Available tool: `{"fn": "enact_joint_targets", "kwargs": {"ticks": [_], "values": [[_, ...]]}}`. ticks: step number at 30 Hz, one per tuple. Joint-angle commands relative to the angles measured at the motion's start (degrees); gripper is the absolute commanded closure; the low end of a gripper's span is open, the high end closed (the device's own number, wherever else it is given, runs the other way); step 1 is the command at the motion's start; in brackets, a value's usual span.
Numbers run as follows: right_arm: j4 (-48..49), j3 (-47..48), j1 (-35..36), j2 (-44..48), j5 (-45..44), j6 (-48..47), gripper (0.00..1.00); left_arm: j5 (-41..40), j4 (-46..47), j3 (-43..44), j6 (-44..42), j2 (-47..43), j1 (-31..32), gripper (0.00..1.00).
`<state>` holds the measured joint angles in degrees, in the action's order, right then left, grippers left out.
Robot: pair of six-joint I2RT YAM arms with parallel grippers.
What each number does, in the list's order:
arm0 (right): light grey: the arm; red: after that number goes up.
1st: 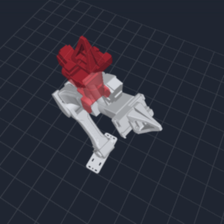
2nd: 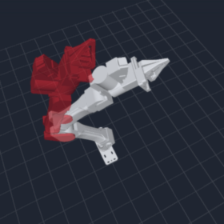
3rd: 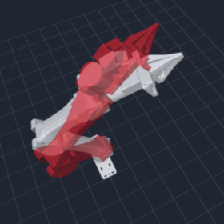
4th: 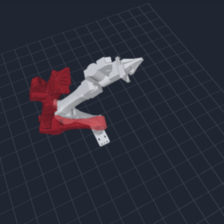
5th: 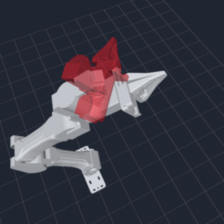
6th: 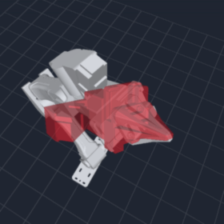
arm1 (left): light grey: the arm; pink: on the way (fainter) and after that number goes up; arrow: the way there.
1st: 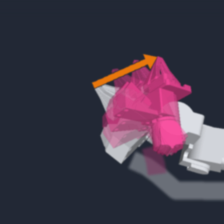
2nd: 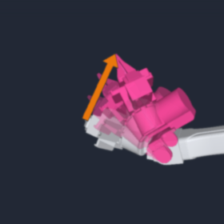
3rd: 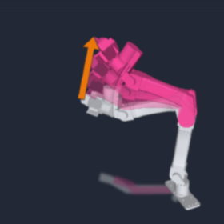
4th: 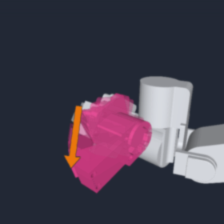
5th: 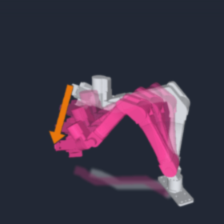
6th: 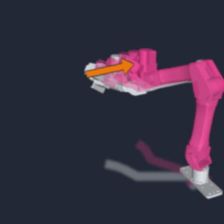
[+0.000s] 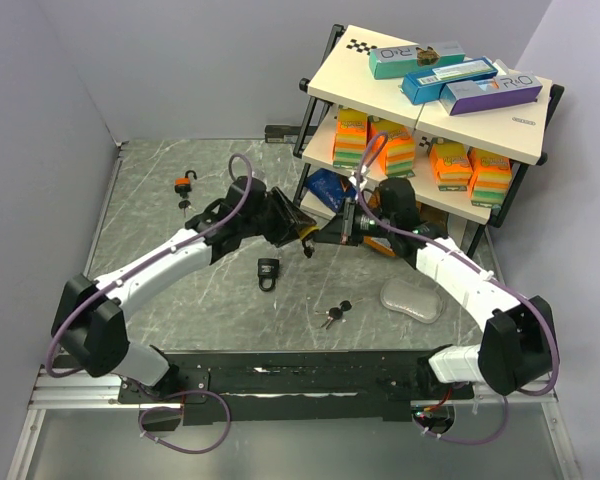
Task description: Unlock with the key
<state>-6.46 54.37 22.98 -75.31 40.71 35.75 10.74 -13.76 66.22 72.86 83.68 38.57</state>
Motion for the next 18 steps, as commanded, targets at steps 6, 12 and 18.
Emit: {"fn": "enact_joint_targets", "kwargs": {"ticks": [6, 12, 18], "values": [[13.14, 3.64, -4.00, 1.65, 0.42, 10.56, 1.00, 11.93, 17.89, -0.74, -3.07, -6.95, 3.27, 0.99], [15.86, 3.46, -4.44, 1.83, 1.39, 14.26, 1.00, 12.99, 20.08, -1.00, -5.01, -7.83, 3.62, 0.99], [17.88, 1.71, -5.05, 1.92, 1.65, 16.54, 1.00, 14.04, 23.68, -1.88, -5.89, -8.88, 4.06, 0.99]]}}
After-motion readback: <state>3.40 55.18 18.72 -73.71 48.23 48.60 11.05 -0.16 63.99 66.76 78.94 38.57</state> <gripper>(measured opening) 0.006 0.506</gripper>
